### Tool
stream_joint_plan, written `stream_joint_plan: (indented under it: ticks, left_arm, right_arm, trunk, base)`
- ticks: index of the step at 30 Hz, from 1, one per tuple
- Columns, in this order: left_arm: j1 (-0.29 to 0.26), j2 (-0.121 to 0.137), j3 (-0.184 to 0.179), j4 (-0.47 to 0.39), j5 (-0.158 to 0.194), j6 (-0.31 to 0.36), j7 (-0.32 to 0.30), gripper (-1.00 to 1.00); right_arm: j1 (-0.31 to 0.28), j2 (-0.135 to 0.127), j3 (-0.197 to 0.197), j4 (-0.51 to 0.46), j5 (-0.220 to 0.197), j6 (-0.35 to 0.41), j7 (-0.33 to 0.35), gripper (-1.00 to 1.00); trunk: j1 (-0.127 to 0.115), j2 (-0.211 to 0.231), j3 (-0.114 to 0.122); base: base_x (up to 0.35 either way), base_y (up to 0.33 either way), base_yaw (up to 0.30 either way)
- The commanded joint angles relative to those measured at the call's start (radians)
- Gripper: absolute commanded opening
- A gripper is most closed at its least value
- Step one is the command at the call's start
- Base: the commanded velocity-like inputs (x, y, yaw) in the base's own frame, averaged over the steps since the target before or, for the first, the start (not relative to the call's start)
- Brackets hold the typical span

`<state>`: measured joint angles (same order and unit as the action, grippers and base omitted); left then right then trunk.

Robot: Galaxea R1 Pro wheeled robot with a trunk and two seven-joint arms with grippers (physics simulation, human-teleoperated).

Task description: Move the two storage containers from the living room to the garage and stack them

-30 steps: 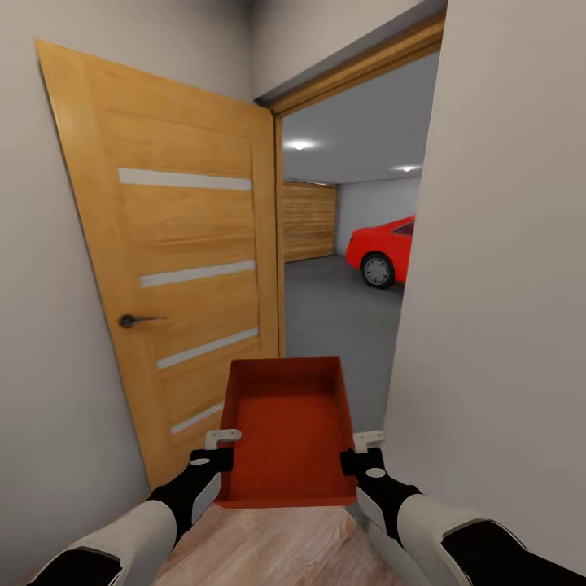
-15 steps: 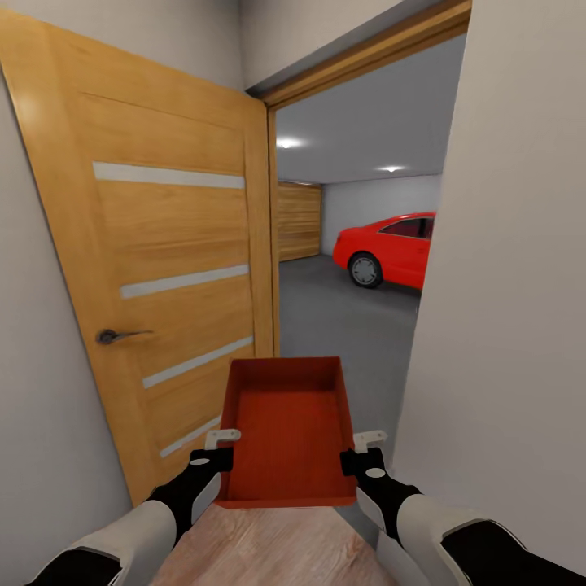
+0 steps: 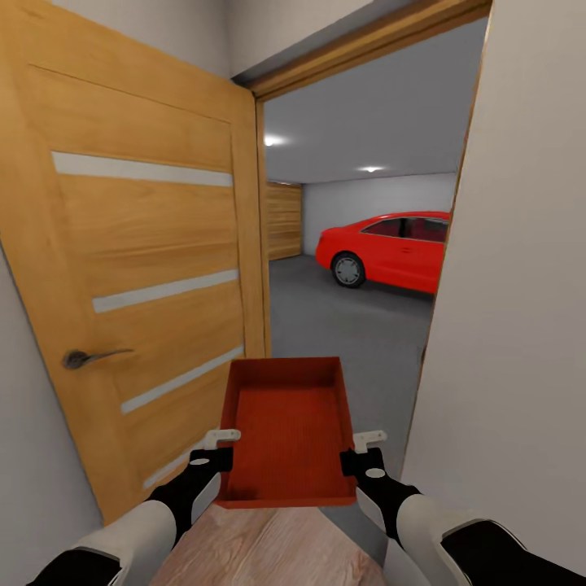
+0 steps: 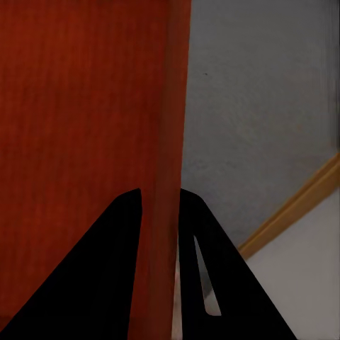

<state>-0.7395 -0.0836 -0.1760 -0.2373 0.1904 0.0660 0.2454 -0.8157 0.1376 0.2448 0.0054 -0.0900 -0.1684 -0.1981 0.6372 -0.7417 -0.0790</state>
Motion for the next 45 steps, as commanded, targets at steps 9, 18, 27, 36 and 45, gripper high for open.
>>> stream_joint_plan:
  ticks: [9,18,27,36,45]
  left_arm:
    - [0.0,0.05,0.012,0.001,0.012,0.007,0.026,-1.0]
    - [0.0,0.05,0.012,0.001,0.012,0.008,0.026,-1.0]
    - [0.0,0.05,0.012,0.001,0.012,0.008,0.026,-1.0]
    - [0.0,0.05,0.012,0.001,0.012,0.008,0.026,-1.0]
    - [0.0,0.05,0.012,0.001,0.012,0.007,0.026,-1.0]
  right_arm:
    - [-0.002,0.0,-0.028,-0.002,-0.007,-0.01,-0.024,-1.0]
    - [-0.002,0.002,-0.029,-0.002,-0.007,-0.01,-0.024,-1.0]
    - [-0.002,0.002,-0.029,-0.002,-0.007,-0.01,-0.024,-1.0]
    - [-0.002,0.001,-0.029,-0.002,-0.007,-0.01,-0.024,-1.0]
    - [-0.002,0.002,-0.029,-0.002,-0.007,-0.01,-0.024,-1.0]
  trunk:
    - [0.001,-0.001,-0.002]
    - [0.001,-0.001,-0.002]
    - [0.001,-0.001,-0.002]
    - [0.001,-0.001,-0.002]
    - [0.001,-0.001,-0.002]
  base:
    - [0.249,0.222,-0.178]
    - [0.25,0.222,-0.159]
    - [0.249,0.222,-0.281]
    - [0.25,0.222,-0.285]
    - [0.25,0.222,-0.285]
